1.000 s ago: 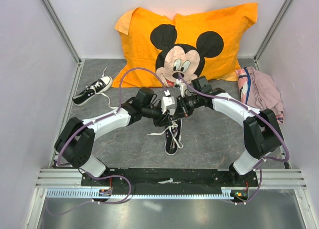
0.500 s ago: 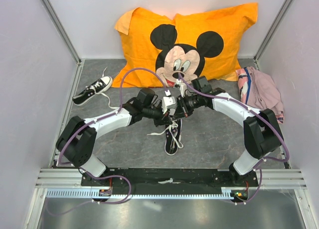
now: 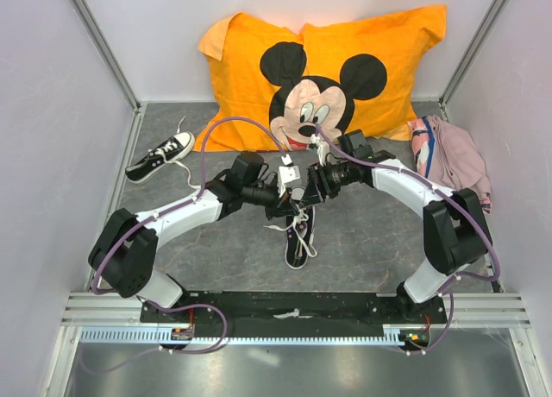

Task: Tie the shoes

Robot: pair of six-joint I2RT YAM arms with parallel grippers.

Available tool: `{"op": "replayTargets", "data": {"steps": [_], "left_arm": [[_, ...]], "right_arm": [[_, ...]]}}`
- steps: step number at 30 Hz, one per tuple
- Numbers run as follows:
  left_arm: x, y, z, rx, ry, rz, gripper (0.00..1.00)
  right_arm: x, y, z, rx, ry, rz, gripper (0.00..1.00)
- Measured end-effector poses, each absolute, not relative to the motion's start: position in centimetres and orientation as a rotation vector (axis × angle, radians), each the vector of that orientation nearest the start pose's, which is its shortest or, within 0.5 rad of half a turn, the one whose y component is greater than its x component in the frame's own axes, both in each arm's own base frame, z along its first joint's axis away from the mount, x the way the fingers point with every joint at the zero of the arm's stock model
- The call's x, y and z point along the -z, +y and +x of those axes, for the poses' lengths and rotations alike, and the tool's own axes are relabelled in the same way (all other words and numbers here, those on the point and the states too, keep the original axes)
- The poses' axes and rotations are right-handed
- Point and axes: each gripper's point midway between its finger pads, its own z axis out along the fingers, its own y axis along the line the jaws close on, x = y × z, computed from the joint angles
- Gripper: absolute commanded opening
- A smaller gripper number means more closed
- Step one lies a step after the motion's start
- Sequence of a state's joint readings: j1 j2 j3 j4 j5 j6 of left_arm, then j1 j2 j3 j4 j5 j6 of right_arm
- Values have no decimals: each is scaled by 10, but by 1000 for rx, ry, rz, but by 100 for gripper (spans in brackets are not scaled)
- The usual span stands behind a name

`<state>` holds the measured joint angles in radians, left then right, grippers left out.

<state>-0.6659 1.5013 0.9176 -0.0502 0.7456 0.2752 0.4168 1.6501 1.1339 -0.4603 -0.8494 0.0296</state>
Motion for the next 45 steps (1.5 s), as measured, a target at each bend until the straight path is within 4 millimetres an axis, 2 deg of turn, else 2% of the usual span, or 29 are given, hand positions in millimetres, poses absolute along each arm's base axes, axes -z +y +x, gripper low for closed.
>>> {"op": "replayTargets", "data": {"steps": [2, 8, 12, 16, 23, 31, 40, 45], "left_arm": [[-135, -324, 236, 1038, 1732, 1348, 2], [-135, -315, 246, 1034, 1761, 1303, 2], [-132, -308, 252, 1024, 1784, 1273, 2], [-126, -300, 257, 1016, 1814, 1250, 2], [-115, -295, 260, 1015, 1851, 1234, 2], [-105, -292, 260, 1025, 1899, 1213, 2], [-99, -288, 263, 1026, 1936, 1185, 2], [-92, -286, 265, 1016, 1968, 1168, 2]], "right_arm": [[-128, 261, 273, -1252, 2362, -803, 65], [-137, 246, 272, -1194, 2314, -858, 54], [-140, 238, 259, -1155, 2282, -926, 50], [-133, 235, 247, -1120, 2288, -988, 50], [-109, 247, 223, -1058, 2326, -1093, 48], [-96, 259, 206, -1019, 2328, -1146, 48], [-80, 264, 190, -987, 2347, -1182, 48], [-76, 266, 189, -972, 2348, -1179, 47]]}}
